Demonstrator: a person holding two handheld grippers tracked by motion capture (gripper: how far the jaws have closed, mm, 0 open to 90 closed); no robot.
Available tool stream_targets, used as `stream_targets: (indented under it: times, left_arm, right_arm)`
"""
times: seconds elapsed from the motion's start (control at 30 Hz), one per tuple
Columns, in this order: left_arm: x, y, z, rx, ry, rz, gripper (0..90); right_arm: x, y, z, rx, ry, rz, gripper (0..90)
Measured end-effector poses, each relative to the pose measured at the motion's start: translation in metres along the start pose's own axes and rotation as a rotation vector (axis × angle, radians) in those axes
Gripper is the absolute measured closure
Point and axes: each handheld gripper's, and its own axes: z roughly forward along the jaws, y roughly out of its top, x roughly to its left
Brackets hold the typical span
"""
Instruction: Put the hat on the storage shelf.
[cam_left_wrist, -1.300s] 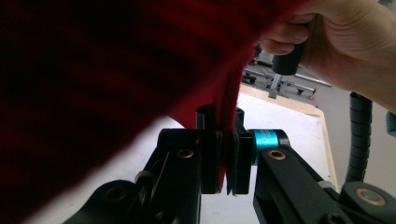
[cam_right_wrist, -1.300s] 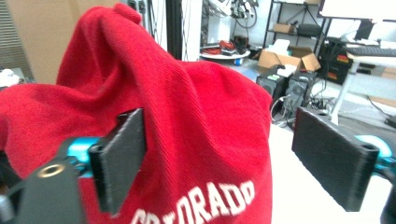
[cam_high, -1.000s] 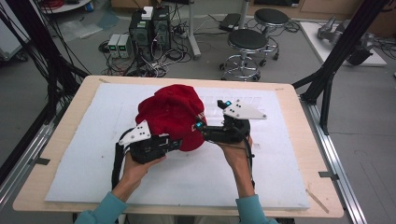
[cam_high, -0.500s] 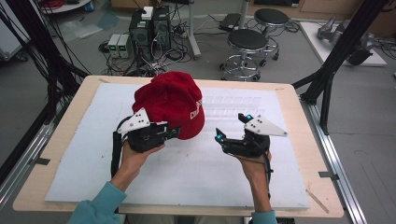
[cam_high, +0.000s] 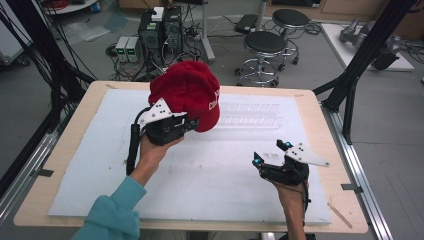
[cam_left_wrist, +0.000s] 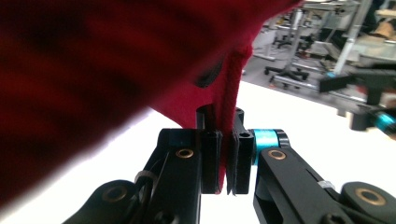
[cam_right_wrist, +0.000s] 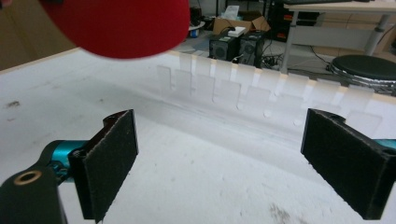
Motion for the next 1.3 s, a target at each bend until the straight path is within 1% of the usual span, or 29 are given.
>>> stream_targets:
  times: [0.03, 0.07, 0.1, 0.17, 0.2, 0.23, 0.33, 0.37, 0.4, 0.43, 0.5, 0.53, 0.57, 0.6, 0.63, 0.7, 0.73, 0.8, 0.83, 0.87, 0.9, 0.93, 1.0, 1.03, 1.1, 1.2, 1.23, 1.27, 1.3]
  left_arm:
    - [0.000, 0.000, 0.000, 0.000, 0.000, 0.000, 85.3]
    - [0.003, 0.003, 0.005, 0.000, 0.019, 0.000, 85.3]
    - [0.003, 0.003, 0.005, 0.000, 0.019, 0.000, 85.3]
    - [0.005, 0.005, 0.011, 0.014, 0.035, 0.006, 85.3]
    - [0.006, 0.007, 0.017, 0.028, 0.052, 0.015, 85.3]
    - [0.006, 0.007, 0.017, 0.028, 0.052, 0.015, 85.3]
    - [0.007, 0.010, 0.027, 0.042, 0.069, 0.025, 85.3]
    - [0.007, 0.012, 0.034, 0.048, 0.080, 0.030, 85.3]
    - [0.007, 0.012, 0.034, 0.048, 0.080, 0.030, 85.3]
    - [0.006, 0.012, 0.039, 0.060, 0.092, 0.031, 85.3]
    - [0.006, 0.012, 0.042, 0.067, 0.098, 0.034, 85.3]
    - [0.006, 0.012, 0.045, 0.071, 0.106, 0.036, 85.3]
    - [0.005, 0.011, 0.049, 0.086, 0.122, 0.041, 85.3]
    - [0.005, 0.011, 0.049, 0.086, 0.122, 0.041, 85.3]
    - [0.005, 0.010, 0.051, 0.087, 0.129, 0.038, 85.3]
    - [0.005, 0.009, 0.054, 0.096, 0.145, 0.038, 85.3]
    - [0.005, 0.008, 0.055, 0.107, 0.162, 0.046, 85.3]
    - [0.005, 0.008, 0.055, 0.118, 0.169, 0.056, 85.3]
    - [0.006, 0.007, 0.056, 0.120, 0.180, 0.054, 85.3]
    - [0.007, 0.007, 0.056, 0.134, 0.198, 0.061, 85.3]
    - [0.007, 0.007, 0.056, 0.134, 0.198, 0.061, 85.3]
    - [0.008, 0.006, 0.057, 0.143, 0.209, 0.060, 85.3]
    - [0.008, 0.006, 0.057, 0.148, 0.214, 0.065, 85.3]
    - [0.008, 0.005, 0.057, 0.162, 0.232, 0.071, 85.3]
    - [0.007, 0.003, 0.057, 0.169, 0.243, 0.070, 85.3]
    - [0.007, 0.001, 0.059, 0.176, 0.255, 0.075, 85.3]
    - [0.006, -0.002, 0.060, 0.193, 0.263, 0.077, 85.3]
    - [0.006, -0.002, 0.060, 0.193, 0.263, 0.077, 85.3]
    - [0.006, -0.003, 0.060, 0.198, 0.269, 0.077, 85.3]
  right_arm:
    - [-0.002, -0.003, -0.001, 0.003, -0.003, 0.004, 9.9]
    - [-0.003, -0.006, -0.002, 0.003, -0.002, 0.008, 9.9]
    - [-0.003, -0.006, -0.002, 0.003, -0.002, 0.008, 9.9]
    - [-0.007, -0.015, -0.004, 0.007, -0.005, 0.025, 9.9]
    - [-0.009, -0.018, -0.004, 0.008, -0.007, 0.027, 9.9]
    - [-0.010, -0.020, -0.005, 0.013, -0.005, 0.035, 9.9]
    - [-0.012, -0.025, -0.006, 0.010, -0.012, 0.033, 9.9]
    - [-0.015, -0.029, -0.007, 0.001, -0.019, 0.034, 9.9]
    - [-0.016, -0.032, -0.008, -0.002, -0.020, 0.042, 9.9]
    - [-0.018, -0.034, -0.009, -0.003, -0.026, 0.041, 9.9]
    - [-0.020, -0.039, -0.011, -0.007, -0.028, 0.053, 9.9]
    - [-0.020, -0.039, -0.011, -0.007, -0.028, 0.053, 9.9]
    - [-0.022, -0.043, -0.012, -0.008, -0.035, 0.063, 9.9]
    - [-0.022, -0.043, -0.012, -0.008, -0.035, 0.063, 9.9]
    - [-0.024, -0.048, -0.013, -0.011, -0.038, 0.073, 9.9]
    - [-0.025, -0.050, -0.013, -0.009, -0.039, 0.074, 9.9]
    - [-0.026, -0.054, -0.014, -0.006, -0.042, 0.078, 9.9]
    - [-0.027, -0.056, -0.014, -0.010, -0.043, 0.079, 9.9]
    - [-0.029, -0.061, -0.014, -0.007, -0.045, 0.086, 9.9]
    - [-0.029, -0.062, -0.014, -0.003, -0.046, 0.096, 9.9]
    - [-0.029, -0.062, -0.014, -0.003, -0.046, 0.096, 9.9]
    - [-0.029, -0.066, -0.013, -0.001, -0.044, 0.106, 9.9]
    - [-0.029, -0.067, -0.011, 0.003, -0.047, 0.096, 9.9]
    - [-0.028, -0.067, -0.012, -0.001, -0.048, 0.097, 9.9]
    - [-0.028, -0.066, -0.011, -0.020, -0.048, 0.094, 9.9]
    - [-0.027, -0.066, -0.009, -0.027, -0.046, 0.094, 9.9]
    - [-0.026, -0.066, -0.009, -0.041, -0.042, 0.087, 9.9]
    - [-0.025, -0.066, -0.009, -0.055, -0.037, 0.089, 9.9]
    - [-0.025, -0.066, -0.009, -0.069, -0.032, 0.075, 9.9]
